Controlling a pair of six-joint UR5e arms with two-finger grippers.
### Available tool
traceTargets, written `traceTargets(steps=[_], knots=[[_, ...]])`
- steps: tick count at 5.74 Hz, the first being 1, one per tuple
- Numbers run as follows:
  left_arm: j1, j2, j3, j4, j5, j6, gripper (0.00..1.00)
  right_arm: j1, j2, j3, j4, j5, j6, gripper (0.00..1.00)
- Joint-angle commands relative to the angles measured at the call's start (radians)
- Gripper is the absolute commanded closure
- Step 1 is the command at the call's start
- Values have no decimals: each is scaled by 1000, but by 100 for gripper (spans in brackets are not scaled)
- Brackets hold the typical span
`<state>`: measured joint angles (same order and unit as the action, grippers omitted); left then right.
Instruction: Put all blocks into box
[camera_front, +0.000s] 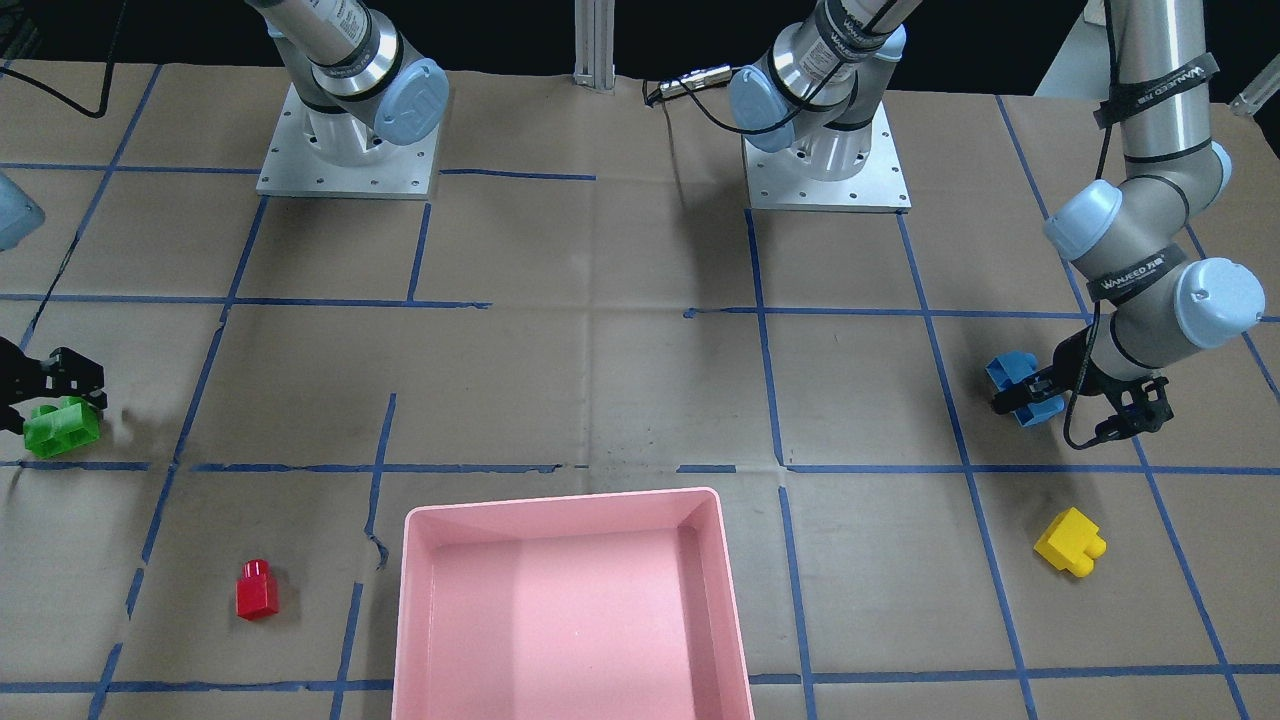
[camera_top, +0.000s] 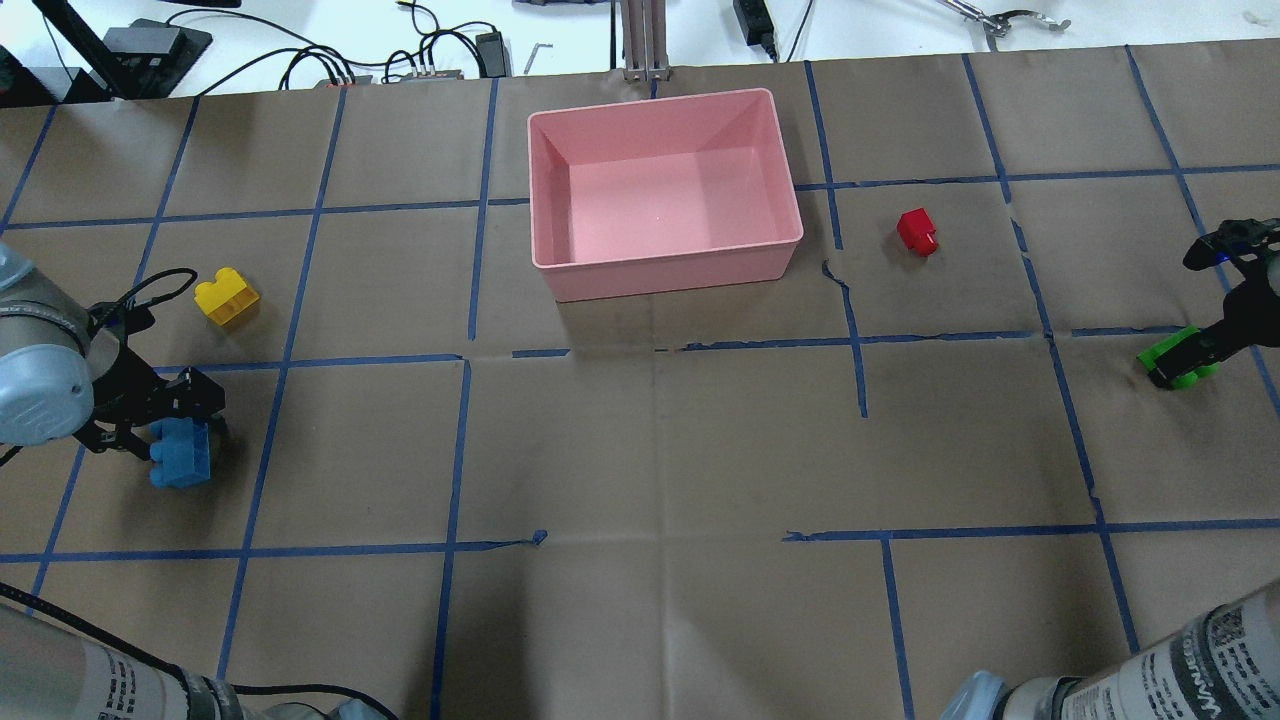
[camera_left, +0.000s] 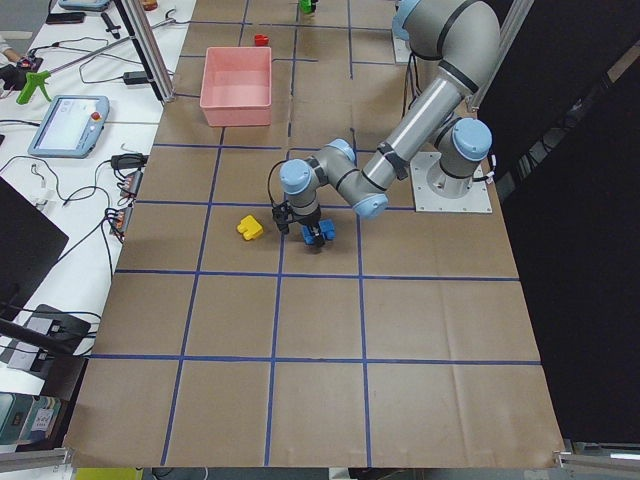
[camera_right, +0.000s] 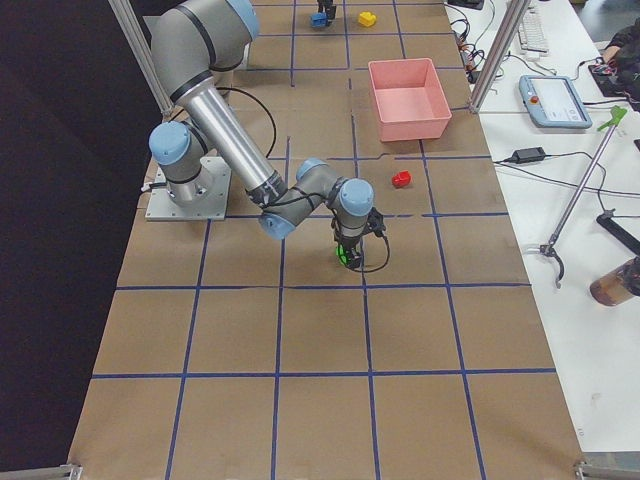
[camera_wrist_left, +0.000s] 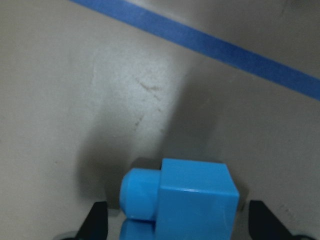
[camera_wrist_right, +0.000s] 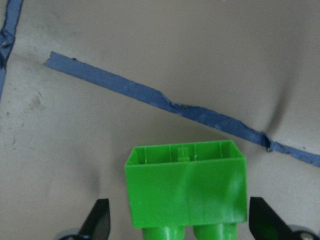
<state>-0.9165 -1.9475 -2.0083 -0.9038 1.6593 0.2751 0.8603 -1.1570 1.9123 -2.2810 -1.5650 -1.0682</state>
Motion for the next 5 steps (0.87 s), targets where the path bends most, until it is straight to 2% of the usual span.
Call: traceTargets(steps=[1, 2, 3, 4, 5], knots=[[2, 4, -3, 2, 0, 21, 3, 0, -3, -1, 0, -3, -3, 19], [2, 5, -1, 2, 0, 27, 19, 0, -6, -1, 0, -3, -21, 36], [4, 8, 11, 3, 0, 35, 49, 0, -9, -1, 0, -3, -24, 45], [4, 15, 6, 3, -4, 26, 73, 0, -10, -16, -2, 0, -23, 45], [4, 25, 8, 0, -7, 15, 89, 2, -10, -63, 12, -1, -23, 45]])
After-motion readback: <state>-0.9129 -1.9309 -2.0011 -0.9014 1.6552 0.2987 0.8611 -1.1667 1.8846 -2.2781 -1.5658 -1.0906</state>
